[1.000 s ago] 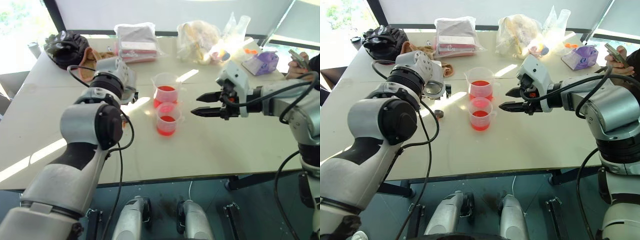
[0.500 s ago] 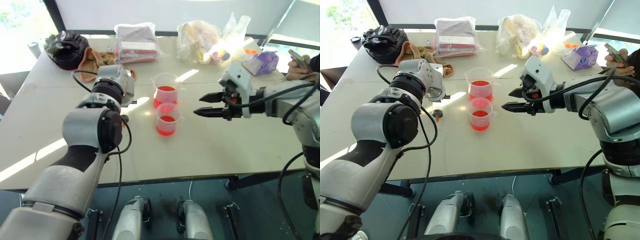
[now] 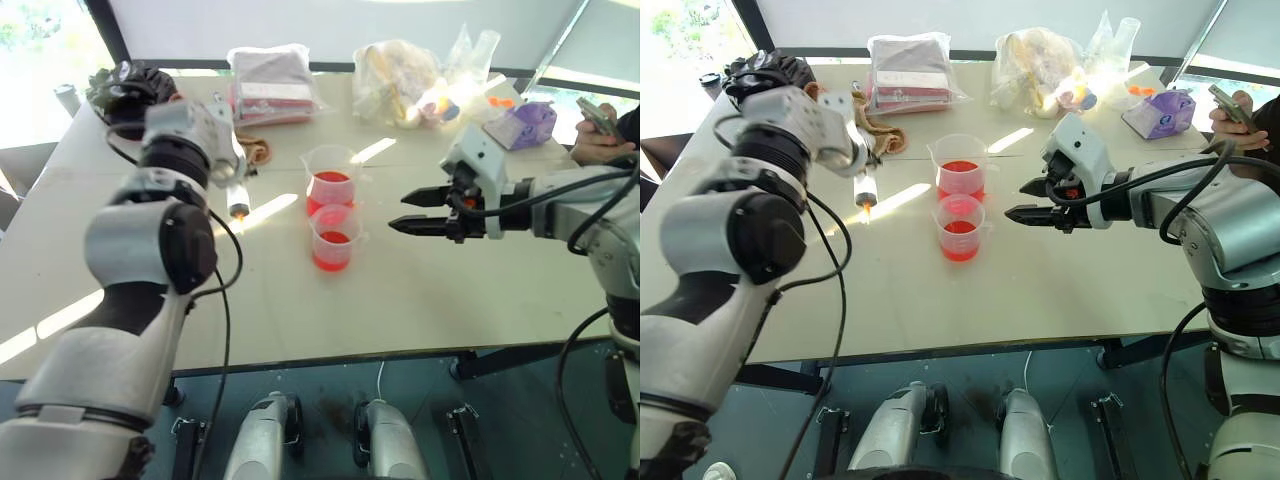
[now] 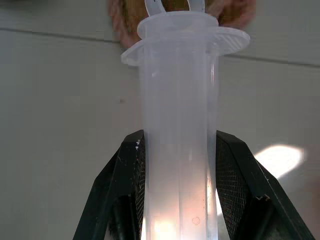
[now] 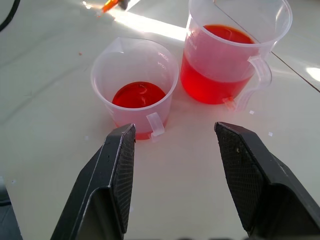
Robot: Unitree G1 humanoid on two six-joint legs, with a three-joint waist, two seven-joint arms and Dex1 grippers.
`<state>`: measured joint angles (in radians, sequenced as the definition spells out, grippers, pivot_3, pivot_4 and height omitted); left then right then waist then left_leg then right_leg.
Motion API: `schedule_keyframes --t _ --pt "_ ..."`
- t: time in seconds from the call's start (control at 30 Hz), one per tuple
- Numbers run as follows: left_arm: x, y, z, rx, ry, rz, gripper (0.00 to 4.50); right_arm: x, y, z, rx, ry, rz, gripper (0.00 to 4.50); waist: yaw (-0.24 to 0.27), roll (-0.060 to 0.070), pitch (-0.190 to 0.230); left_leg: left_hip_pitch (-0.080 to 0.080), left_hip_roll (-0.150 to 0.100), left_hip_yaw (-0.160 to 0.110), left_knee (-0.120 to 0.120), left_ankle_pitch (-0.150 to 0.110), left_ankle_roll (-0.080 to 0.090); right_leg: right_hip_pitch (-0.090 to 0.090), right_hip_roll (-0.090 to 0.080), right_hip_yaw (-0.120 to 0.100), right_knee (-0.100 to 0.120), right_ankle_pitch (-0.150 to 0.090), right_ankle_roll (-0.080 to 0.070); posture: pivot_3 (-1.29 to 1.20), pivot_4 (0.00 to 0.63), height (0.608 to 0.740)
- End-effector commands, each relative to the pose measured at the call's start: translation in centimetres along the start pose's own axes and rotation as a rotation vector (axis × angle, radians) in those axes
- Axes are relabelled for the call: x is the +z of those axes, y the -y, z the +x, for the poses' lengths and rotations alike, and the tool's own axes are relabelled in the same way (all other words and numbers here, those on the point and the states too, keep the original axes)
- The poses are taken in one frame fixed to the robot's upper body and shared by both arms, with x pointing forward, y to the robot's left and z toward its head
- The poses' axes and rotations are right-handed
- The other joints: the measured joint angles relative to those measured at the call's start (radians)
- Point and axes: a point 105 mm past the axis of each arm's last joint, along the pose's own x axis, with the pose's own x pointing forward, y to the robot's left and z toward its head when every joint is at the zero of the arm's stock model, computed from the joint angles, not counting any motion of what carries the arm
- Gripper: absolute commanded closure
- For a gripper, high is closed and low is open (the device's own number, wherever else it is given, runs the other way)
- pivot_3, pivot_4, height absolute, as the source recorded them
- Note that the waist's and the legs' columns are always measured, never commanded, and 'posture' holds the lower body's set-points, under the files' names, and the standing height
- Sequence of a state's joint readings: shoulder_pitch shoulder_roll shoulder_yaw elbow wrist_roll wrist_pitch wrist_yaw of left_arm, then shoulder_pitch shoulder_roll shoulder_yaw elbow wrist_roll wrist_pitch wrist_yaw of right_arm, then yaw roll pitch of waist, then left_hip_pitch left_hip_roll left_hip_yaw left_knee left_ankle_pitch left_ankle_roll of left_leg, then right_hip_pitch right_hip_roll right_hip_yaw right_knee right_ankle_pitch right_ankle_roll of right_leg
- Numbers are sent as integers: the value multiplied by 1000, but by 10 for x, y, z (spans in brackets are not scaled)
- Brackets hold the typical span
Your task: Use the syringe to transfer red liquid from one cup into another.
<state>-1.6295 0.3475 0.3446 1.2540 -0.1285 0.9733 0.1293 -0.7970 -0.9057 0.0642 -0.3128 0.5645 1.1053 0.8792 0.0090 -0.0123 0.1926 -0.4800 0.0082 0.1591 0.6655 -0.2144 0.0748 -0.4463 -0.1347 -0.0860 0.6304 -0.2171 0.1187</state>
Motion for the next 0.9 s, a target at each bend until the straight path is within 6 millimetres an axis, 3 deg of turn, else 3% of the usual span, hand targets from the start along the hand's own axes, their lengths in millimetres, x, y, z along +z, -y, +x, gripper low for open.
schedule_keyframes --t 0.03,0.13,0.23,0.4,0.5,0.6,0.73,0.9 --pt "67 24 -43 -185 282 46 3131 13 2 -7 -36 60 -34 1887 0 0 0 0 0 0 0 0 0 0 0 0 0 0 0 0 150 740" --pt "97 50 -72 -364 485 69 3131 15 4 -7 -42 73 -29 1887 2 0 0 0 0 0 0 0 0 0 0 0 0 0 0 0 150 740" --pt "107 80 -89 -489 620 156 3131 19 5 -5 -56 100 -34 1887 3 0 0 0 0 0 0 0 0 1 0 0 -1 0 0 0 150 740" --pt "95 121 -92 -698 636 128 3131 33 11 -8 -113 199 -39 1887 0 0 0 0 0 1 0 0 0 1 1 0 0 0 0 0 150 740" --pt "81 149 -99 -928 705 106 3131 42 15 -14 -155 257 -26 1887 1 0 0 0 0 1 0 0 1 1 1 0 0 0 0 0 150 740" --pt "71 155 -99 -1019 778 131 3131 44 14 -17 -171 275 -21 1887 -1 0 0 1 0 1 1 0 1 3 1 0 0 0 0 0 150 740" --pt "54 153 -86 -1040 834 196 3131 42 14 -21 -199 281 -11 1887 -3 0 0 1 1 1 1 1 1 2 2 0 0 0 0 0 150 740" --pt "31 147 -75 -1063 907 271 3131 53 23 -31 -254 359 39 1887 3 0 0 1 0 1 2 1 4 3 1 0 0 0 0 0 150 740"
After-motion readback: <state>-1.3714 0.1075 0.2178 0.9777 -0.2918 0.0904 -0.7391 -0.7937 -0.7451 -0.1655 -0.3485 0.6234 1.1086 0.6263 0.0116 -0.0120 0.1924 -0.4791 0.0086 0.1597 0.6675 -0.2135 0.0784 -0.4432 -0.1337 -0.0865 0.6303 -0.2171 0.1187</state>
